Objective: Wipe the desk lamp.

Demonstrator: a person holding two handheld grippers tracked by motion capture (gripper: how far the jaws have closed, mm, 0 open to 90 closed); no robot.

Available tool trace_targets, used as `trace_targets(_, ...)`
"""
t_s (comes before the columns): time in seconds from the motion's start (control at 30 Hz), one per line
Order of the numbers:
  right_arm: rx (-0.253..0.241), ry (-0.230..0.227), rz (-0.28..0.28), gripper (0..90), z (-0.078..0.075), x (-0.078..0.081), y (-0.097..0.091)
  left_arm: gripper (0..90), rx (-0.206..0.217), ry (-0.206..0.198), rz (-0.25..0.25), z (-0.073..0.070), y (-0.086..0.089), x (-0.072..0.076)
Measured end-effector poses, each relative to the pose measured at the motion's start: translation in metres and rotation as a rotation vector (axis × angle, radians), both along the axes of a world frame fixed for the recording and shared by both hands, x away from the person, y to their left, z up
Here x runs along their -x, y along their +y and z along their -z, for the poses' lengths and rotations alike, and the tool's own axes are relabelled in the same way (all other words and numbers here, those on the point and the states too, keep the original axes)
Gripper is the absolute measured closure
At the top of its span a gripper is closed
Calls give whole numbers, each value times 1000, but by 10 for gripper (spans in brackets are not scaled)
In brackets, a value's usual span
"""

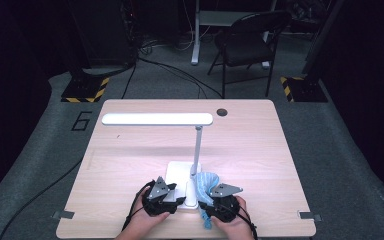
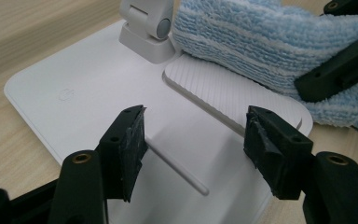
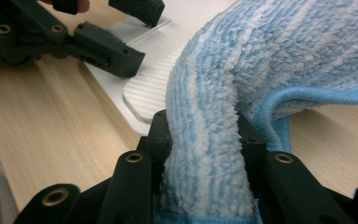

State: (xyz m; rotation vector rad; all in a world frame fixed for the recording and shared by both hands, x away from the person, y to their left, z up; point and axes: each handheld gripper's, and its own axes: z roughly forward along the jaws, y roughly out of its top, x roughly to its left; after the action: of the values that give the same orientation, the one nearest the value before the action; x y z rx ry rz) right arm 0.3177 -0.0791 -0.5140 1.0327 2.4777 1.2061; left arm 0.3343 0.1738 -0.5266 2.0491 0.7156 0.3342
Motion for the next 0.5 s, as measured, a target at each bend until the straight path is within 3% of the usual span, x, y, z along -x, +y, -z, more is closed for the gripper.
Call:
trace_targets(0.1, -20, 14, 10, 657, 0, -6, -1, 385, 0, 0, 0, 0, 0, 0)
trace_targets(0.5, -5, 3, 33, 660, 0, -31, -1, 385, -7, 0, 13, 0, 0, -1)
